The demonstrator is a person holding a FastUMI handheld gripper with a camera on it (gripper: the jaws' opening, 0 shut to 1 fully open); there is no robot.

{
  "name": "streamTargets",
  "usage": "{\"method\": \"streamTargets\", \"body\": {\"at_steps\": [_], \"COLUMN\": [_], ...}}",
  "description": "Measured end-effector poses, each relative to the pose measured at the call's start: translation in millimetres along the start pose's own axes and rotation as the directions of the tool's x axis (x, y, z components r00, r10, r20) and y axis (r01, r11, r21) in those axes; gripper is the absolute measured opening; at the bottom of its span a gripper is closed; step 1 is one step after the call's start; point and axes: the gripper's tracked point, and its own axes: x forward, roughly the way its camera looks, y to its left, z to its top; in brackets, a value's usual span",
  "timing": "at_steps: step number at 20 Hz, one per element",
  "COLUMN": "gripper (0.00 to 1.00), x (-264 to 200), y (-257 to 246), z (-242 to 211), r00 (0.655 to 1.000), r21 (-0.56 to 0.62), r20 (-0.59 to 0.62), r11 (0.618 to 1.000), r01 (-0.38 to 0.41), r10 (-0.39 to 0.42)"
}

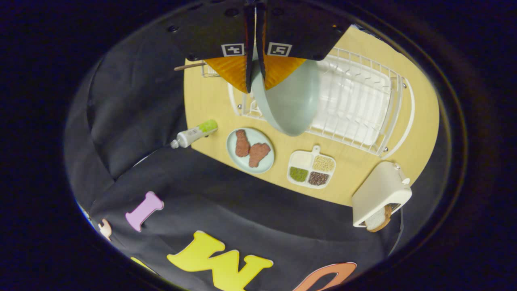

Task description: Take the plate from the dish rack, then take the spoon from the basket and place it into the plate.

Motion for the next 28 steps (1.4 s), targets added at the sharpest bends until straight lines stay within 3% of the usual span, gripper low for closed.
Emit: {"method": "streamTargets", "body": {"at_steps": [5,9,13,19,23,26,28], "gripper": [0.06,0.06,0.06,0.06,0.06,0.06,0.06], "x": [-45,-63,-62,-15,33,65,78], "y": [-14,-13,-32,-31,-19,-7,6], "z": [-11,-57,-112,-212,-265,-284,-283], "r00": [0.998,0.984,0.971,0.926,0.903,0.874,0.833], "r21": [0.013,0.068,0.174,0.35,0.372,0.406,0.44], "r20": [0.057,0.05,0.05,-0.003,-0.072,-0.1,-0.072], "r11": [1.0,0.982,0.955,0.868,0.851,0.821,0.767], "r01": [-0.024,-0.174,-0.241,-0.353,-0.371,-0.4,-0.468], "r10": [0.023,0.17,0.236,0.378,0.424,0.475,0.549]}}
